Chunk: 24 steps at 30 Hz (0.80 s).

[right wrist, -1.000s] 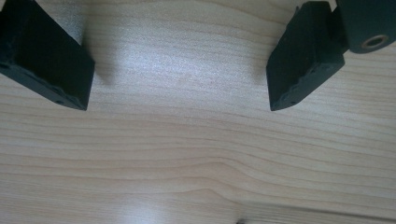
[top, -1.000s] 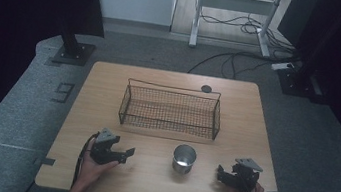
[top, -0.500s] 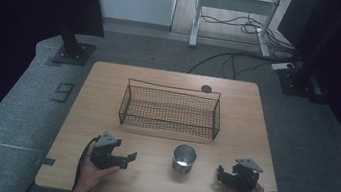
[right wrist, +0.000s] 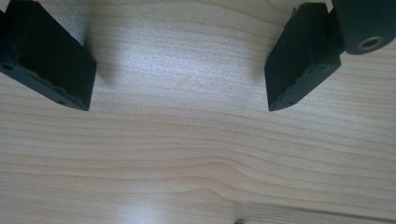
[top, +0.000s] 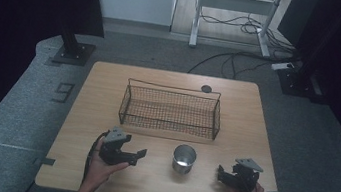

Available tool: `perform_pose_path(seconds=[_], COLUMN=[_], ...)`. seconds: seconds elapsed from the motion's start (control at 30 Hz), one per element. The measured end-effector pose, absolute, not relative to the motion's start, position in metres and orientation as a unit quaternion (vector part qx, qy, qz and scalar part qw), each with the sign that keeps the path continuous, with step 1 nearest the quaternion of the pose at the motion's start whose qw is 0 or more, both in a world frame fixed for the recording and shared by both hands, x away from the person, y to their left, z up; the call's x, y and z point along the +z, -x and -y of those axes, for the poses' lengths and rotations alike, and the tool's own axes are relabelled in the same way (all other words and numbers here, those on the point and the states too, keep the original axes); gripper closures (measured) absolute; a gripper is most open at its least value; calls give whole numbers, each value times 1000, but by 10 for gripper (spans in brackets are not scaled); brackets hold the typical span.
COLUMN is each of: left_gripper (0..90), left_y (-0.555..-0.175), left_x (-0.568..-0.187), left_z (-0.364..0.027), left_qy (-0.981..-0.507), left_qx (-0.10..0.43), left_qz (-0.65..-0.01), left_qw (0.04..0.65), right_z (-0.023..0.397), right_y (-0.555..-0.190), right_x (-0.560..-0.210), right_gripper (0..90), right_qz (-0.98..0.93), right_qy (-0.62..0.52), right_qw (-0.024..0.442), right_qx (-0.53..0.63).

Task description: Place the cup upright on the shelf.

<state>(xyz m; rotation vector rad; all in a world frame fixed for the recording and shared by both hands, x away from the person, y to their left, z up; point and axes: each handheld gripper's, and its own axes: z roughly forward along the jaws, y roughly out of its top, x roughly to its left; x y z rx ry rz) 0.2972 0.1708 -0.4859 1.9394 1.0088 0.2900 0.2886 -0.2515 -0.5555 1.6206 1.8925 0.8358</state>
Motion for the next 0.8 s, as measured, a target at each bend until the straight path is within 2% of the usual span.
perform_pose_path(seconds=[0.37, 0.8], left_gripper=[150, 147], left_y=[-301, -305], left_x=[-483, -476], left_z=[-157, -132], left_qy=[-791, -803], left_qx=[107, 93], left_qz=[-404, -371], left_qw=[447, 457], right_z=[251, 252], right_y=[-289, -289], right_x=[-555, -556], right_gripper=[88, 90], right_qz=[-697, -696], right_qy=[-596, -597], right_qw=[254, 254], right_qx=[307, 307])
